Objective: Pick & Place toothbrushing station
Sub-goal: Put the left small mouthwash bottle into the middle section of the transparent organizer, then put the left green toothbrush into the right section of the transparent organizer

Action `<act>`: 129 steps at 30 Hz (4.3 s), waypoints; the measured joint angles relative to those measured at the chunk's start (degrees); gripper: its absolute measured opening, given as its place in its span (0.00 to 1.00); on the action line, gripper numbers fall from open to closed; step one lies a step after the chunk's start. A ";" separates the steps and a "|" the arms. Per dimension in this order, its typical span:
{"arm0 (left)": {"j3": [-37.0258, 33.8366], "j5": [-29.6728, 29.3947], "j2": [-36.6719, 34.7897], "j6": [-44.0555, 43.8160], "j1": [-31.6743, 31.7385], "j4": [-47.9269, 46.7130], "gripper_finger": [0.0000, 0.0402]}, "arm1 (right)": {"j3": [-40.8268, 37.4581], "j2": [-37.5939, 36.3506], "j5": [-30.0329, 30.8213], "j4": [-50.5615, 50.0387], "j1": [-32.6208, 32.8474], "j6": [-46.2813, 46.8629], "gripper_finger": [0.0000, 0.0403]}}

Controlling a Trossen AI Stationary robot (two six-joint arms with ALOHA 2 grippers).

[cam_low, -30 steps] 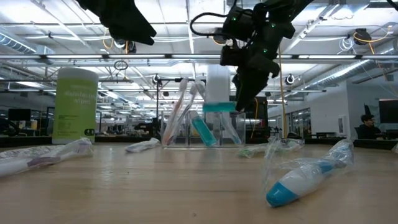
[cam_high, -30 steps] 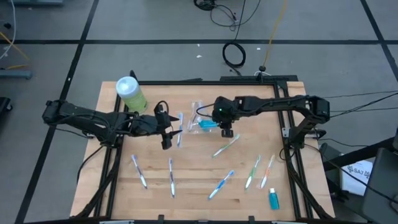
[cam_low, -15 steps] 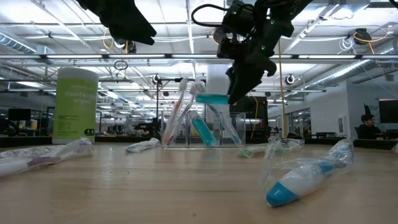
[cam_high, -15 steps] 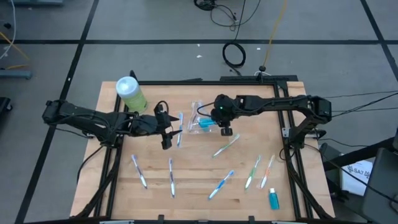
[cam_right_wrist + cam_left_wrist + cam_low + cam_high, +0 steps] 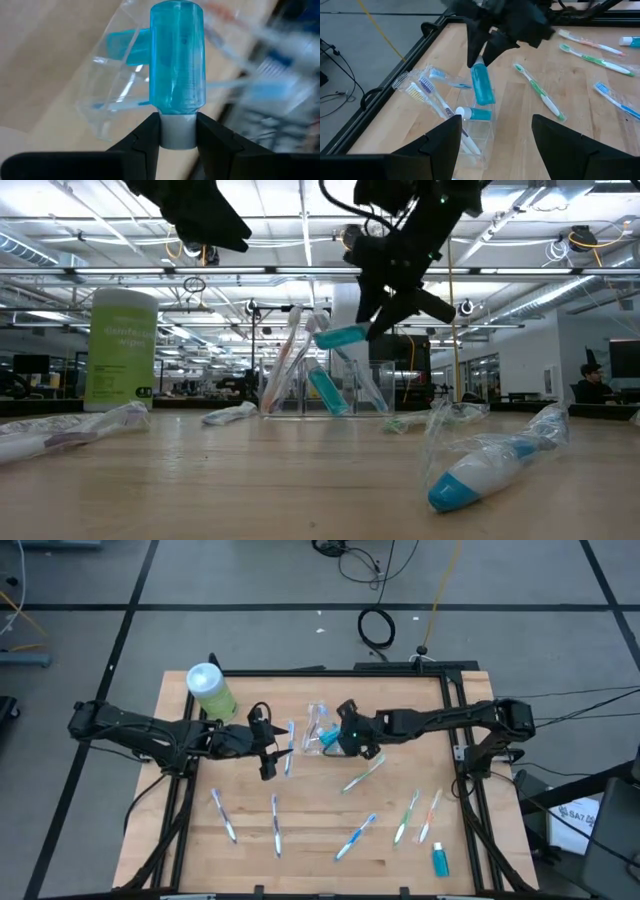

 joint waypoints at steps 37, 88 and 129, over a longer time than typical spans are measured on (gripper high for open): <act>0.04 0.11 0.00 -0.26 0.00 -0.56 0.61 | -6.93 7.88 17.91 20.67 7.05 -71.32 0.28; 0.04 0.22 0.00 -3.19 0.00 -0.50 0.61 | -7.19 -16.13 -8.35 -2.27 12.77 39.65 0.31; 0.00 0.17 0.00 -5.16 0.00 -0.44 0.61 | -37.29 -20.73 -12.98 16.83 3.59 78.39 0.60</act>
